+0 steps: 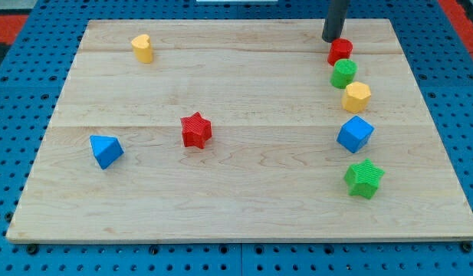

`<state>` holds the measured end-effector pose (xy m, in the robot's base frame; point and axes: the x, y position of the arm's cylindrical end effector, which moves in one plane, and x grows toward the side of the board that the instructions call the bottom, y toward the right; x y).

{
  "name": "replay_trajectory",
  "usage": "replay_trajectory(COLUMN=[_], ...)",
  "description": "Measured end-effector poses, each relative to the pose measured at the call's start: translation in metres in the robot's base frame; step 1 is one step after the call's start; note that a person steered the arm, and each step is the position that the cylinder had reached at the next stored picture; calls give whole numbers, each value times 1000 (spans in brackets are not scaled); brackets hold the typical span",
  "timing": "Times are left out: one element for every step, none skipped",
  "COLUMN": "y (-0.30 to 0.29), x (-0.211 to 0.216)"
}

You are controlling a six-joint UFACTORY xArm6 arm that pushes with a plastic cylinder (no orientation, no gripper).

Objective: Move the yellow heart towards the red circle

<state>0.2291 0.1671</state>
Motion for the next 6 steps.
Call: replay_trajectory(y=[-100,-202,-258,-351,-341,-232], x=[-11,39,103,79,43,23])
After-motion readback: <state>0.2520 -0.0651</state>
